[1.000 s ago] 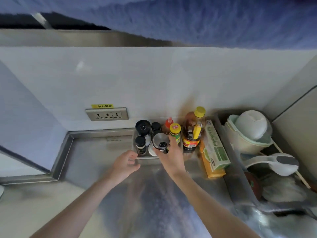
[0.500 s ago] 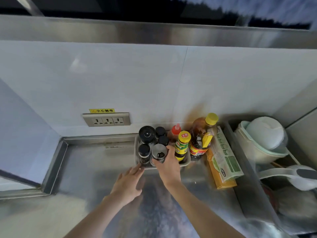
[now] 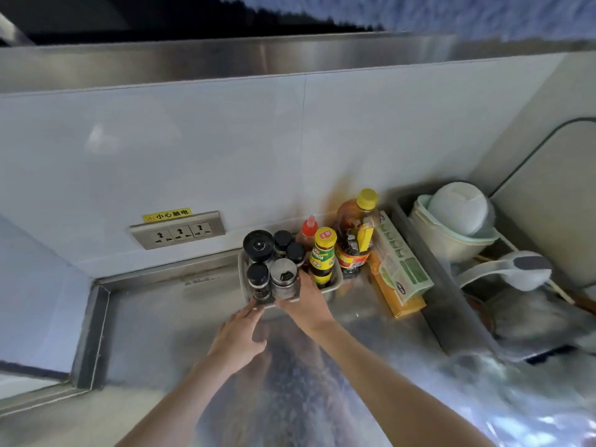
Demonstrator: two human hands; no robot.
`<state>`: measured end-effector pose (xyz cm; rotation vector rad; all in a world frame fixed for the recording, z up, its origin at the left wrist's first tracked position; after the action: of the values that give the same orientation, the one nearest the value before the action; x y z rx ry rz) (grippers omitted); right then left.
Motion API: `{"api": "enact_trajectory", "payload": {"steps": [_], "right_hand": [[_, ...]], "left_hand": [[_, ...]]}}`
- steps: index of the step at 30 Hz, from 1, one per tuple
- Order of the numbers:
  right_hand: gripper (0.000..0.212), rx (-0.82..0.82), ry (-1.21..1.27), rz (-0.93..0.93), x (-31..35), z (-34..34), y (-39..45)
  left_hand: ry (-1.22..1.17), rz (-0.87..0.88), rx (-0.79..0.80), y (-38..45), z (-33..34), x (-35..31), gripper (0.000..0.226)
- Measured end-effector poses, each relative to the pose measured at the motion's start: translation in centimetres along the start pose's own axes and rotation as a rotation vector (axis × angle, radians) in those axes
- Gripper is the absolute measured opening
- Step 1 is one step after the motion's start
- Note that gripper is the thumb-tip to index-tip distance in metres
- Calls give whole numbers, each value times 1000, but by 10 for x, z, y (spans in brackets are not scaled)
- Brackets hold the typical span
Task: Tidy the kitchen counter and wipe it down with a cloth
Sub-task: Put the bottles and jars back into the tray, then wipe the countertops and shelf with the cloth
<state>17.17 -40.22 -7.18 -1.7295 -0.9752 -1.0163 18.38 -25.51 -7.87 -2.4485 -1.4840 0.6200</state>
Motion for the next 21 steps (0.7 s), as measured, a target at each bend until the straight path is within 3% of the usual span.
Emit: {"api": "enact_trajectory", "payload": {"steps": [3,5,12,21], "right_hand": [[62,9,-35,20,-9,-28,-42],[59,-58,-92,42,-26,-54,-75],[39,-448,-103,185,-110,-170,-216],[18,-920,-111,397,-213,-288,-356]], "left_hand": [[-152,80,-141,-2,-6,-19,44],[-229,149,-127,-2,-5,-46,36],[-299,345,154,-17,48,-176,32],[-274,488,387,-57,111,-294,20]]}}
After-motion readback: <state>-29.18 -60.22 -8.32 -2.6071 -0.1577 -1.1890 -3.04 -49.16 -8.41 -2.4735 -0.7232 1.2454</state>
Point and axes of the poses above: each hand's wrist, its own y-axis towards the middle knuckle, its own z-axis out of the palm, x = y × z, the point moved 2 cm from there along y, towards the middle knuckle, and after that the axes turned 13 degrees about y, right-handed, at the moved point
